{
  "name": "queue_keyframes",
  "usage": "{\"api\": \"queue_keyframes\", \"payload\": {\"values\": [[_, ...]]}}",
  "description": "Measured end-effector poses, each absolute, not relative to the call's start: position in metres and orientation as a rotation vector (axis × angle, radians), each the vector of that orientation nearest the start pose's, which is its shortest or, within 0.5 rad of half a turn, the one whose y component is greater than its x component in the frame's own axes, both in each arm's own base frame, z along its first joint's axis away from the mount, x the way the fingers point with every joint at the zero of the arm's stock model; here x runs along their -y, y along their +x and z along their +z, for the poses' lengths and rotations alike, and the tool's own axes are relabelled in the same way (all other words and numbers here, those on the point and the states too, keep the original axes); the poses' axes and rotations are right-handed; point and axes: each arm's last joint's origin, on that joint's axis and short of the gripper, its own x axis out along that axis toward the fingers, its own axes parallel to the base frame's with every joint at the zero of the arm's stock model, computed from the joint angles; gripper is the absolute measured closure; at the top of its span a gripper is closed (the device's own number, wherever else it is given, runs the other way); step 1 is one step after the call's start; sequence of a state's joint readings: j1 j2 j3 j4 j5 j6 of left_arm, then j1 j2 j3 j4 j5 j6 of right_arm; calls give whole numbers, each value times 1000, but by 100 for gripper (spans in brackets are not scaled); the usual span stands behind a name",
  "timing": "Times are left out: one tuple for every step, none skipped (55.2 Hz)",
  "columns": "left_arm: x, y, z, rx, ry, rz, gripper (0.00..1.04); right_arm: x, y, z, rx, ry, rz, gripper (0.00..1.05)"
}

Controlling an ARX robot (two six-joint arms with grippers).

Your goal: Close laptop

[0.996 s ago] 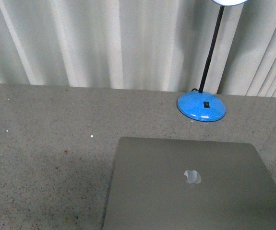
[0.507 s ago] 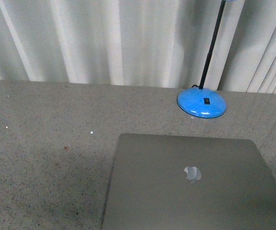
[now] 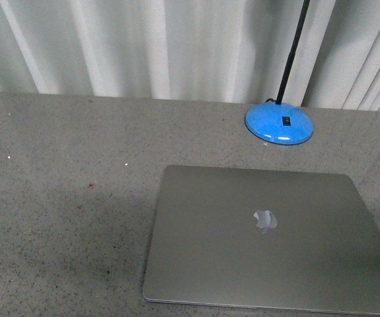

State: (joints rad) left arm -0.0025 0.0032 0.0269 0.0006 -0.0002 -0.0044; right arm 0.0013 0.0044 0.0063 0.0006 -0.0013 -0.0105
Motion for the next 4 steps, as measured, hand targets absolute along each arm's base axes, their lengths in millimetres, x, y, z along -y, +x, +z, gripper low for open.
{"api": "queue_keyframes", "payload": {"values": [[0, 96, 172, 24, -4, -2, 7, 0, 98, 165, 2, -10, 3, 7], [0, 96, 172, 24, -4, -2, 7, 0, 98, 165, 2, -10, 3, 7], [0, 96, 172, 24, -4, -2, 7, 0, 98, 165, 2, -10, 3, 7], [0, 96, 172, 24, -4, -2, 7, 0, 98, 165, 2, -10, 3, 7]]}}
